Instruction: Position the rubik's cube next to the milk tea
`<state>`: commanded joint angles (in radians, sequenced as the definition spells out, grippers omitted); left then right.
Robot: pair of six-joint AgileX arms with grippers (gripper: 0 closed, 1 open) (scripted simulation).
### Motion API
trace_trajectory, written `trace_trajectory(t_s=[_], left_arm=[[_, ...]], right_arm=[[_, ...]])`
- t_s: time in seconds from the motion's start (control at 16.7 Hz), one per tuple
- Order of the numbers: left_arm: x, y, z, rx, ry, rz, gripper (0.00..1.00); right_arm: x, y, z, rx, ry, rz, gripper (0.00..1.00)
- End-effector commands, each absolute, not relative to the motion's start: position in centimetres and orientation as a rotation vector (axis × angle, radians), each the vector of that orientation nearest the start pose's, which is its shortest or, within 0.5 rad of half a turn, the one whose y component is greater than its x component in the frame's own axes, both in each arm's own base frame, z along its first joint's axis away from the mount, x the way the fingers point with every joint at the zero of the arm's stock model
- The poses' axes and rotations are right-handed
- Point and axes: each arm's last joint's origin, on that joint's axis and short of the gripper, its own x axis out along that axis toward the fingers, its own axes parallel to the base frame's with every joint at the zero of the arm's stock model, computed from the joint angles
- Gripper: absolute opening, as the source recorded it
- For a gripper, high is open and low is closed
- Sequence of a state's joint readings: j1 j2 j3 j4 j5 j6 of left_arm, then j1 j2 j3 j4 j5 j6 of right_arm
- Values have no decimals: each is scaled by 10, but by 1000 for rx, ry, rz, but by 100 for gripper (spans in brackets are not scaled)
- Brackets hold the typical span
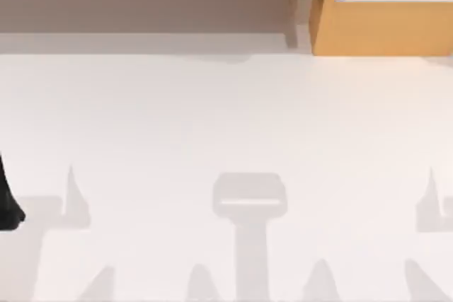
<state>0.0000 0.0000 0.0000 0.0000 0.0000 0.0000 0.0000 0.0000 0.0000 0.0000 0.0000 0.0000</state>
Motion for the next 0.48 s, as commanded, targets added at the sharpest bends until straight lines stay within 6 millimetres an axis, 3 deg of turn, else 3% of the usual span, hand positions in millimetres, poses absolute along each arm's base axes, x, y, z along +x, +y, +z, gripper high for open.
trace_trajectory(t_s=[0.24, 0.48], left_arm=[[104, -2, 176, 0, -35, -4, 100], [110, -6, 219, -3, -39, -9, 100]], right_arm=[[106, -1, 160, 0, 0, 0, 100], [106, -1, 160, 0, 0, 0, 100]])
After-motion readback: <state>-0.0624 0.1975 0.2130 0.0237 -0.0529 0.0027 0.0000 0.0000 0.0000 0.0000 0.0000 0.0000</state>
